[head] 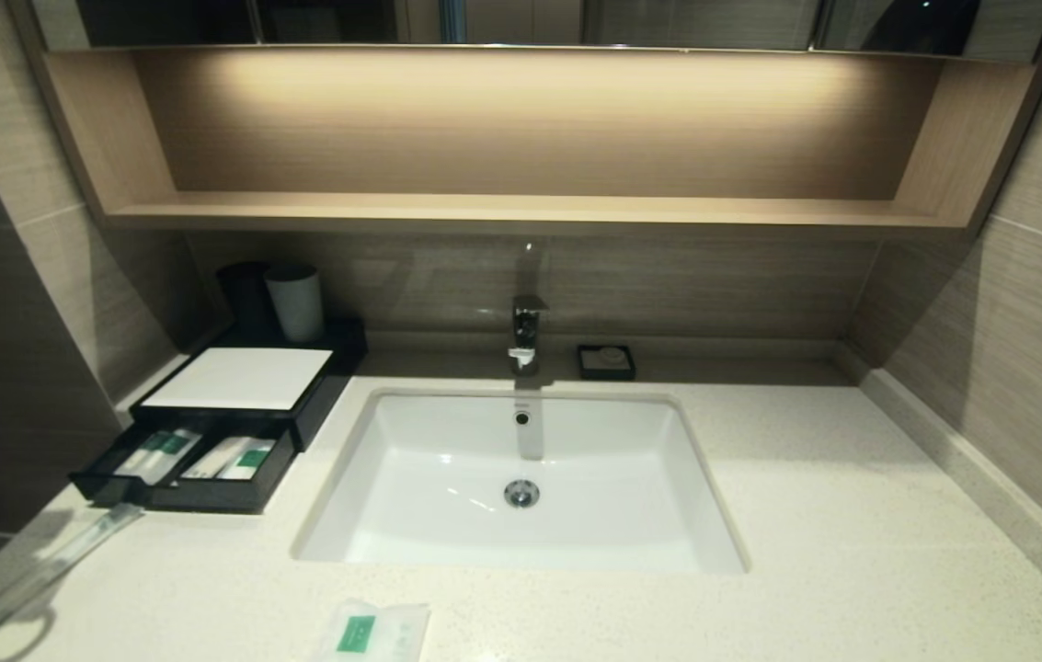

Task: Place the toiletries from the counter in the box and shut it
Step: Pick up the bathroom toiletry

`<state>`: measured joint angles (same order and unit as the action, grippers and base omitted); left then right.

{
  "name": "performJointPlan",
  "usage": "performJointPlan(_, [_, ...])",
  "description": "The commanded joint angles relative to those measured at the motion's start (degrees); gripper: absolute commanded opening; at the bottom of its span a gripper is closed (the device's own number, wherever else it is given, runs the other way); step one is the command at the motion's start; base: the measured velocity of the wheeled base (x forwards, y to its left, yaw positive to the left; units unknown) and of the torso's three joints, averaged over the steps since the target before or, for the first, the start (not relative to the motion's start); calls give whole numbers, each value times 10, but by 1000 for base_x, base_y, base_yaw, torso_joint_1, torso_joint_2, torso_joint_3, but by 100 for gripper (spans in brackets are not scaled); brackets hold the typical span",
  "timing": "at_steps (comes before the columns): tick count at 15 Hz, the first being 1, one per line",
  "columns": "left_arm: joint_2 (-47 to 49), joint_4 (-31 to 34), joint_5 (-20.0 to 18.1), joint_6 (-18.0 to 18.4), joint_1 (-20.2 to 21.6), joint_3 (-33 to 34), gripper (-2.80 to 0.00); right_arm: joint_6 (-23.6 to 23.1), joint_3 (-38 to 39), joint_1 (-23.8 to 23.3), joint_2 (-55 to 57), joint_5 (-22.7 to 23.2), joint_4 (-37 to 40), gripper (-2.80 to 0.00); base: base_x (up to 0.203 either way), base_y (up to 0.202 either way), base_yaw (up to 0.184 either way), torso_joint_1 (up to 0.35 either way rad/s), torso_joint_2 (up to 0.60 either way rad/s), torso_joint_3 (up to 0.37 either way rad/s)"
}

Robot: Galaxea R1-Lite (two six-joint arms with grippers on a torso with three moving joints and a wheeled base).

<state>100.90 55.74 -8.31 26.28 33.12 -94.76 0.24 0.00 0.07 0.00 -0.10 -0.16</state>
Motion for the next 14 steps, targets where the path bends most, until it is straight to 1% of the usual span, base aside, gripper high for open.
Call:
performJointPlan(1, [-28, 3, -24, 65, 57, 37, -280, 0, 0, 0, 0, 0, 0, -280, 0, 0, 0, 0, 0, 0])
performJointPlan(3, [-41, 7, -39, 122, 94, 59, -280, 0, 1, 0, 0, 0, 0, -280, 0, 0, 0, 0, 0, 0])
performJointPlan(6, [-67, 8, -52, 184, 131, 123, -280, 0, 1, 0, 0, 0, 0, -280, 0, 0, 0, 0, 0, 0])
performJointPlan(9, [-73, -1, -55, 247, 146, 185, -280, 0, 1, 0, 0, 0, 0, -280, 0, 0, 0, 0, 0, 0])
performJointPlan(11, [-62, -2, -55, 271, 146, 190, -280, 0, 0, 0, 0, 0, 0, -280, 0, 0, 0, 0, 0, 0])
performJointPlan(14, [-39, -2, -57, 328, 164, 191, -280, 0, 1, 0, 0, 0, 0, -280, 0, 0, 0, 0, 0, 0])
